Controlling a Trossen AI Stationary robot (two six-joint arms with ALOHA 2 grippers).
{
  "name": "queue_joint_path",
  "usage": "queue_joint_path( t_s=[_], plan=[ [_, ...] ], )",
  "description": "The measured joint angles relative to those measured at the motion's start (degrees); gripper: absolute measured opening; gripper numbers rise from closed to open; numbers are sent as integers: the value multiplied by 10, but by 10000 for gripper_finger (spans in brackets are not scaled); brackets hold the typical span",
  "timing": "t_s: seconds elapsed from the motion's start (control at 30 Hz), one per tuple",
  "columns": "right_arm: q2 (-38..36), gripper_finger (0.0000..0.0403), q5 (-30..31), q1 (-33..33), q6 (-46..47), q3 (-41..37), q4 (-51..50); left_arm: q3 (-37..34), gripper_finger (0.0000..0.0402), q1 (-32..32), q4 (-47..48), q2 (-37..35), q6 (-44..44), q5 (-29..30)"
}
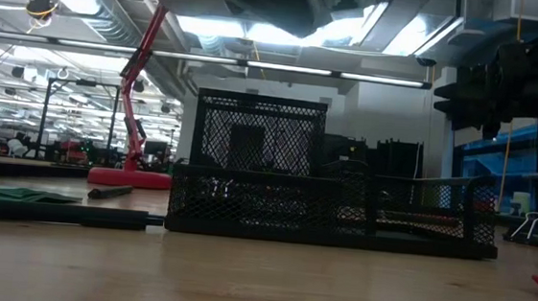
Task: Pick and place office supplies into organizer
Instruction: Put the red eraser into the black desk organizer
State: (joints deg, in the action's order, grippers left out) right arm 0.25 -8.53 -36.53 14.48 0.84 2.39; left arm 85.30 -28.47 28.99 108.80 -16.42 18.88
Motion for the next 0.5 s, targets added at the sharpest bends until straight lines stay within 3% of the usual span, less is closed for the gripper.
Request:
queue_joint_path(
  t_s=[0.27, 0.5],
  plan=[
    [0, 193, -13, 0, 2, 0, -7, 0, 65, 0, 12, -1, -19, 16],
    [0, 193, -149, 0, 0, 0, 9, -24, 65, -9, 45, -34, -30, 35]
  ],
)
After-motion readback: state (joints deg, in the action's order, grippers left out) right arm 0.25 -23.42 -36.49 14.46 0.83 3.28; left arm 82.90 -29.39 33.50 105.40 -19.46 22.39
